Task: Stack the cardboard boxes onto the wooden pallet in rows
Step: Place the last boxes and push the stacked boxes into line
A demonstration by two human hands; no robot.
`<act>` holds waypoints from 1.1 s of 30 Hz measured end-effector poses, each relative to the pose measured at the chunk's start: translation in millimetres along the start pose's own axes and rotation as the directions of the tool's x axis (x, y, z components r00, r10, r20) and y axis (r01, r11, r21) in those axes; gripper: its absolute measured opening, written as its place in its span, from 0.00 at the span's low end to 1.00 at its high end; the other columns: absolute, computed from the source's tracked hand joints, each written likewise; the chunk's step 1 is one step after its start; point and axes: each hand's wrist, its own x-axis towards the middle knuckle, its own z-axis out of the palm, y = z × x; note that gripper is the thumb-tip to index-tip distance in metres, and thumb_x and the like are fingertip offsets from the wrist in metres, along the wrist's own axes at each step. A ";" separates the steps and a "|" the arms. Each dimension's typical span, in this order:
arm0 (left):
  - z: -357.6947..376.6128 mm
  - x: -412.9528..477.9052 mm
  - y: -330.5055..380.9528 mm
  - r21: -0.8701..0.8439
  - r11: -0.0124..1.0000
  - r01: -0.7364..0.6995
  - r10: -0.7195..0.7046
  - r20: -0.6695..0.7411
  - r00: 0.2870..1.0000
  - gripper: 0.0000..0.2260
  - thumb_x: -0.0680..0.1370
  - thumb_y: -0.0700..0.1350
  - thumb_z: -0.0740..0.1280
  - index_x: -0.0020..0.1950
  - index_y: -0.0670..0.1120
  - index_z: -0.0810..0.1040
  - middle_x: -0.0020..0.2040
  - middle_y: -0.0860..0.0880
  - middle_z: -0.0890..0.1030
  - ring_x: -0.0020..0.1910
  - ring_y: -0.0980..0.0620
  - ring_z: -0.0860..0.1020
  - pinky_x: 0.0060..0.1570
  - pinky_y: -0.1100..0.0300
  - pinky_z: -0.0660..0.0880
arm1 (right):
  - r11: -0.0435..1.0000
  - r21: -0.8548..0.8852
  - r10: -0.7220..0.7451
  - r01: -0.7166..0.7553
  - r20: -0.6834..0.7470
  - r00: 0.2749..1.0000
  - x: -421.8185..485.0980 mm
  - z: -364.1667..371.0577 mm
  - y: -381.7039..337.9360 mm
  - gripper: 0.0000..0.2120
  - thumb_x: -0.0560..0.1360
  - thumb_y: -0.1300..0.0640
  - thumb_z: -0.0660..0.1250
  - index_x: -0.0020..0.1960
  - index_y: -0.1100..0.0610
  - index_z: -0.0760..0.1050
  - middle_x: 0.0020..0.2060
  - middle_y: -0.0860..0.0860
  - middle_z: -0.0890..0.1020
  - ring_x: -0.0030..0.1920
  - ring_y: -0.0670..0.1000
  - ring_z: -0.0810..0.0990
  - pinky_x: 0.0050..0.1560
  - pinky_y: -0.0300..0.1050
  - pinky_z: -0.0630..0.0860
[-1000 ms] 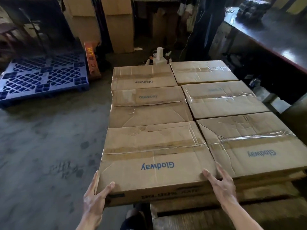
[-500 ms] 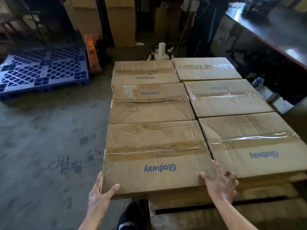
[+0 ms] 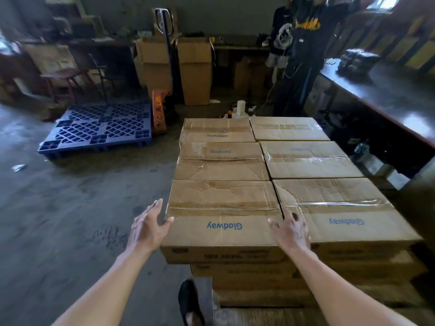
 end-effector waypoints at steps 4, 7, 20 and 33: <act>-64.2 -7.7 29.8 0.079 0.989 -0.128 0.135 -0.090 0.987 0.29 0.79 0.53 0.68 0.79 0.47 0.65 0.78 0.47 0.66 0.78 0.48 0.61 0.76 0.42 0.56 | 0.990 -0.004 -0.141 0.141 -0.074 0.987 -24.0 -36.9 -52.6 0.31 0.81 0.41 0.62 0.79 0.52 0.59 0.78 0.56 0.63 0.76 0.62 0.60 0.75 0.61 0.60; -115.0 -0.7 43.3 0.132 0.975 -0.181 0.204 -0.189 0.961 0.28 0.79 0.53 0.68 0.78 0.46 0.67 0.77 0.45 0.67 0.78 0.47 0.62 0.76 0.42 0.55 | 0.974 -0.017 -0.226 0.226 -0.163 0.960 -41.1 -62.2 -97.9 0.32 0.80 0.39 0.62 0.79 0.52 0.60 0.75 0.56 0.67 0.72 0.62 0.65 0.69 0.58 0.65; -304.7 55.9 -33.9 0.276 0.899 -0.339 0.408 -0.252 0.877 0.30 0.79 0.56 0.65 0.79 0.45 0.65 0.78 0.46 0.66 0.79 0.49 0.59 0.78 0.44 0.51 | 0.942 -0.047 -0.326 0.333 -0.377 0.867 -137.7 -43.2 -293.5 0.34 0.80 0.36 0.58 0.79 0.53 0.57 0.77 0.55 0.64 0.74 0.61 0.65 0.68 0.57 0.68; -325.6 189.2 -60.1 0.166 0.790 -0.590 0.611 -0.142 0.778 0.30 0.80 0.54 0.65 0.78 0.42 0.65 0.77 0.44 0.67 0.78 0.50 0.62 0.77 0.53 0.55 | 0.970 -0.132 -0.244 0.204 -0.509 0.826 -113.8 11.2 -410.5 0.31 0.79 0.37 0.60 0.75 0.54 0.66 0.73 0.55 0.70 0.69 0.61 0.71 0.62 0.55 0.70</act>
